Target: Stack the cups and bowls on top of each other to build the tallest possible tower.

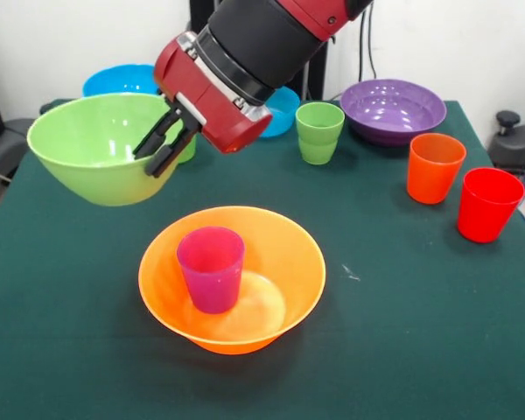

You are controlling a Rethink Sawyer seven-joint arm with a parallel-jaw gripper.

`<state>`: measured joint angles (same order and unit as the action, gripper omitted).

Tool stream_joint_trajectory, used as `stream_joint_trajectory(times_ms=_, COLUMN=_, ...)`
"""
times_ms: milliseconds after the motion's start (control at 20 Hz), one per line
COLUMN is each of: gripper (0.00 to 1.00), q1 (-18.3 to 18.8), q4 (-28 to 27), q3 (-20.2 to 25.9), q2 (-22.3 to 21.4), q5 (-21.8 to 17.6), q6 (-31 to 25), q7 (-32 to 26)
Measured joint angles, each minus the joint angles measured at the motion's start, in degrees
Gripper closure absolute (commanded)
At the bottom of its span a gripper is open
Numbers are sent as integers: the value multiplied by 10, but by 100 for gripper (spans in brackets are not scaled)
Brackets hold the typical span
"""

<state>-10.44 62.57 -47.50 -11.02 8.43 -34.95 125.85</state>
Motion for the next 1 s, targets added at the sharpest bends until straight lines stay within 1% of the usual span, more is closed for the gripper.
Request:
stream_joint_trajectory(times_ms=500, gripper=100, q1=-23, q4=-30, q3=-54, q2=34, q5=3, q6=-58, q7=0)
stream_joint_trajectory(times_ms=650, gripper=100, q1=-24, q4=-37, q3=-62, q2=40, q5=7, q6=-68, q7=0)
stream_joint_trajectory(times_ms=1000, gripper=100, q1=-22, q4=-46, q3=-64, q2=46, q5=25, q6=-70, q7=0)
